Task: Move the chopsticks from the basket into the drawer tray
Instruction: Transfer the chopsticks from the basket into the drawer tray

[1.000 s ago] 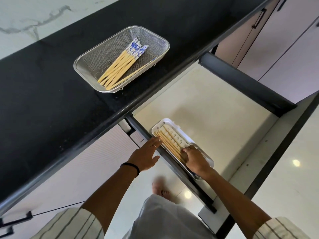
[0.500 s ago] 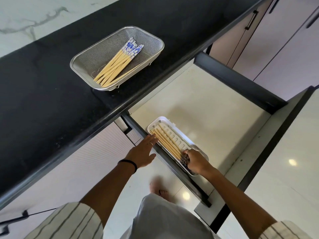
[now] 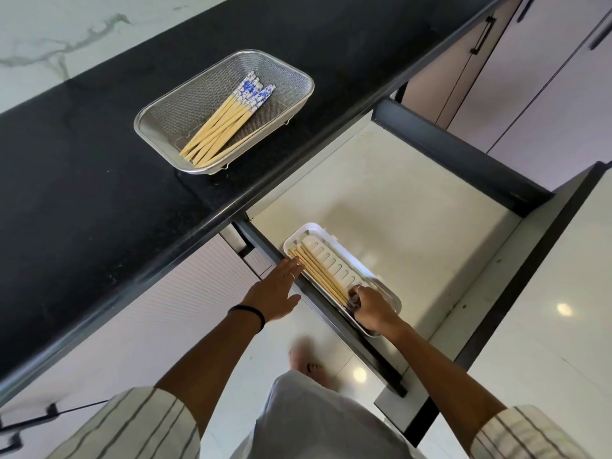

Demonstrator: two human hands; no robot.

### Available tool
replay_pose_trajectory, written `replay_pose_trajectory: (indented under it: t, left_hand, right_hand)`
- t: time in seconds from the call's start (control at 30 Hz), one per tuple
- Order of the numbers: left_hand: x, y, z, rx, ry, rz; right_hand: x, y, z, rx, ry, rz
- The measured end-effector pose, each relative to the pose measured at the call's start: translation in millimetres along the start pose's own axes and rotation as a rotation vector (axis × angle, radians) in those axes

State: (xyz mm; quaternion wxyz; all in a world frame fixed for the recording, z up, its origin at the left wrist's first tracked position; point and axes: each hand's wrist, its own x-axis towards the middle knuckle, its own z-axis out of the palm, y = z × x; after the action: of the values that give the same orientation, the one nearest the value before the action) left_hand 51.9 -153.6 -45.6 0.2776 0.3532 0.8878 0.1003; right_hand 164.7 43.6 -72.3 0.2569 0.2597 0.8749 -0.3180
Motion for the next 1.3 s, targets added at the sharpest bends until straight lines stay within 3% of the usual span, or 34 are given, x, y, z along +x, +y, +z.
replay_pose_trajectory:
  t: [0.33,0.53,0.67,0.77,1.0,1.17,1.3]
  left_hand:
    - [-2,-2,1,-0.013,0.005,0.009]
    - [-2,-3,1,-0.001,0.014,0.021]
    - [-2,-2,0,0.003,0.006,0.014]
    - [-2,-2,1,0.005,0.003,0.015]
    - [-2,-1,0,-0.007,-0.003,0.008]
    - [-4,1,-1,-0.004,0.003,-0.006]
    - [-5,3,-1,-0.012,0.004,-0.016]
  right_hand:
    - [1,1,-7,0.043,-0.054,-0.027]
    - [1,0,-9,0.342,-0.103,-0.023]
    - [1,1,-9,0.480,-0.017,-0.001]
    - [2,3,-10,0.409,0.037,-0.024]
    - [-2,6,-8,-0.003,0.130,-0.129]
    - [-3,11,-3,-0.176,0.120,-0.149]
    - [-2,8,-4,-0.179,0.049,-0.257]
